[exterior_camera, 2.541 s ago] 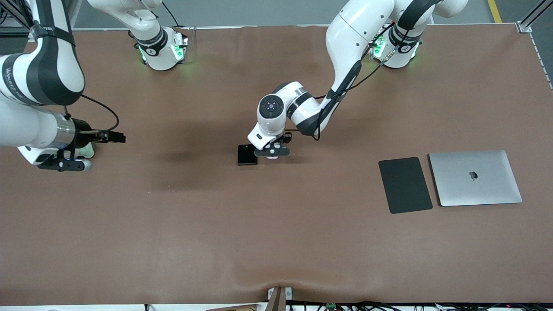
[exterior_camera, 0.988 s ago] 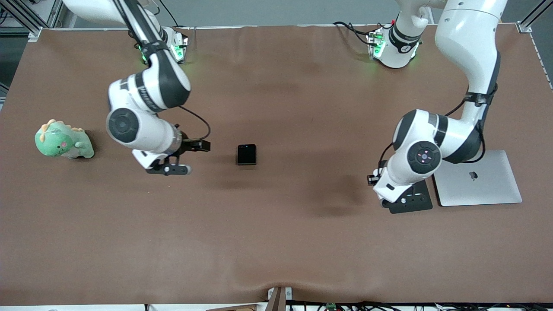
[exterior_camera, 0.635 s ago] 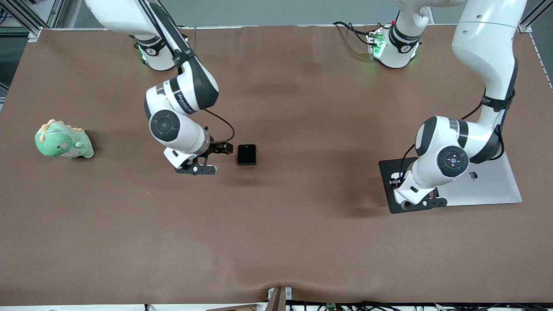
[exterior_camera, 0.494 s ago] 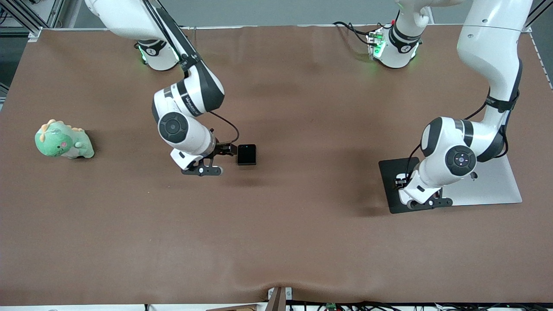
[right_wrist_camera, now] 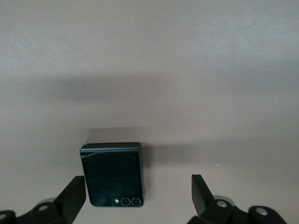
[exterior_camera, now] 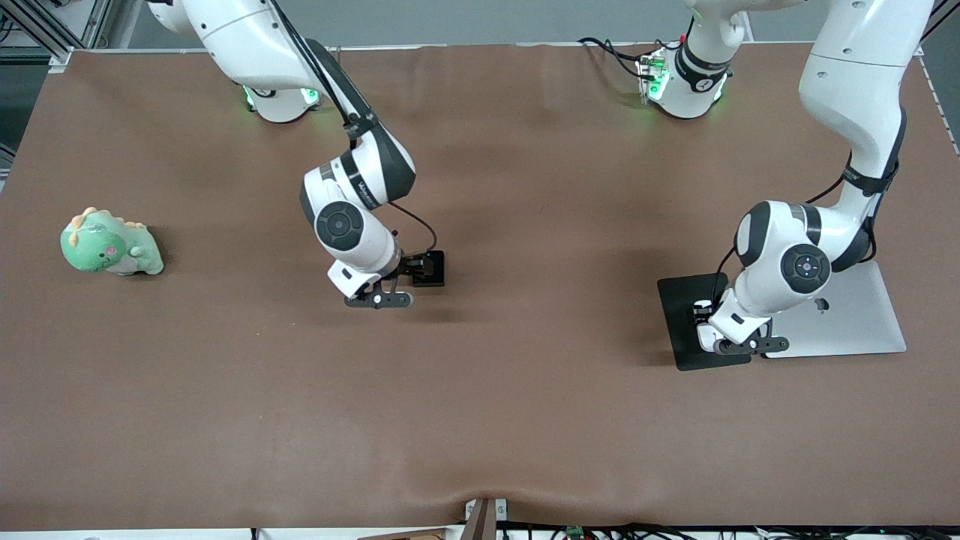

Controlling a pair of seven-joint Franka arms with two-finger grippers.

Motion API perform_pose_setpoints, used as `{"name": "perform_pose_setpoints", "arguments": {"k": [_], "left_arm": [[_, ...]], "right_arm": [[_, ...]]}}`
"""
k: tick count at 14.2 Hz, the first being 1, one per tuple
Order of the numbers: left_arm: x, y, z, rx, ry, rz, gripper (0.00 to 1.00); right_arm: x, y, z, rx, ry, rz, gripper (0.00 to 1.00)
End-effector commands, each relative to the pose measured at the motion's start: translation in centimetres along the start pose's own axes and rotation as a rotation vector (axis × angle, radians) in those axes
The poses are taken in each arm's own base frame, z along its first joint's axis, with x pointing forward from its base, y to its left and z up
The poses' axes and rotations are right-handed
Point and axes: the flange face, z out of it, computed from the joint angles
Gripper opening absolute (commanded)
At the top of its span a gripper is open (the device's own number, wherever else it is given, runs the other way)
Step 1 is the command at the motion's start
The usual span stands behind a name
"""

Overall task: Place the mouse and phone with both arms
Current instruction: 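Grasp the black phone with the right gripper while the left gripper lowers the mouse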

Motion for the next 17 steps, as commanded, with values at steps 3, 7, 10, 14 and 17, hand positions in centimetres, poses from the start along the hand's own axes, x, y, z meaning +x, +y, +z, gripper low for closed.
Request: {"name": "perform_pose_setpoints", "arguments": {"k": [3,7,10,14,17], "left_arm": [[-0.2,-0.7,1.1,-0.007,0.029,0.045,0.5],[-0.1,-0.8,1.9,-0.014,0.033,0.057,0.52],[-0.2,-0.8,2.1,-0.018,0.029,0.051,0.59],[0.2,-0.6,1.4,-0.028,0.041,0.024,1.0],[0.7,0.2,-1.9,-0.031,0.077,0.035,1.0]], "right_arm": [[-0.4,-2.0,3.7,0.011,0.033,0.039,1.0],[-1.1,-2.9,5.2,0.006,0.033,0.034,1.0],[-1.7,-3.8,5.9,0.002,0.03,0.082,1.0],[-2.4,-4.4,6.6,-0.006,0.022,0.078,1.0],[-2.6,-4.5,7.2,-0.014,0.025,0.067,1.0]]}}
